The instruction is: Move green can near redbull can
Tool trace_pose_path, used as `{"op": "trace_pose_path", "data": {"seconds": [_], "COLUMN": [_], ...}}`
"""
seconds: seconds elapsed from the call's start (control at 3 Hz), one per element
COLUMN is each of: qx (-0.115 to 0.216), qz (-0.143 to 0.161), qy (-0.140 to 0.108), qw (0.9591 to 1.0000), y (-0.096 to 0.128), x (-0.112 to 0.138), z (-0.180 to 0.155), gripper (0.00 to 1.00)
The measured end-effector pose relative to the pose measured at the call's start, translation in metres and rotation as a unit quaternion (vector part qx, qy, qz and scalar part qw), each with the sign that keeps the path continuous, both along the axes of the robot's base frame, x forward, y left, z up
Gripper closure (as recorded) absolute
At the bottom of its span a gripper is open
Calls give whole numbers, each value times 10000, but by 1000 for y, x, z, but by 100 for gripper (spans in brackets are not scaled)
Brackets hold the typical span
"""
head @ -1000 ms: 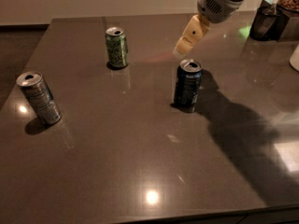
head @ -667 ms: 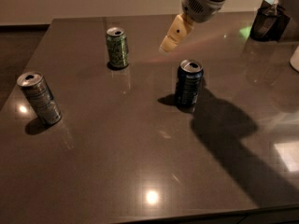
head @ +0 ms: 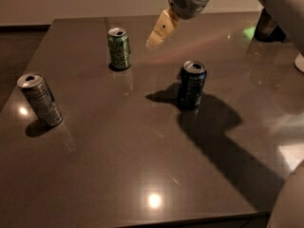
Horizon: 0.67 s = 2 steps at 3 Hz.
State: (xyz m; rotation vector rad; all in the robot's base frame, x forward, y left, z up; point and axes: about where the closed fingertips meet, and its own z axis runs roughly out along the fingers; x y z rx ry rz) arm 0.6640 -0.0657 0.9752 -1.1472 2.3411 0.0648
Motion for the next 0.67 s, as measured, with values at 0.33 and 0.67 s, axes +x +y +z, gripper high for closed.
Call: {"op": "trace_pose_path", "data": {"seconds": [0.33, 0.67], "qx": [40, 221], "qz": [-139, -255], "qy": [-39, -66], "qw": [9999, 9994], "y": [3, 12], "x": [6, 22], "z": [-3, -12], "gripper": [0, 0]}}
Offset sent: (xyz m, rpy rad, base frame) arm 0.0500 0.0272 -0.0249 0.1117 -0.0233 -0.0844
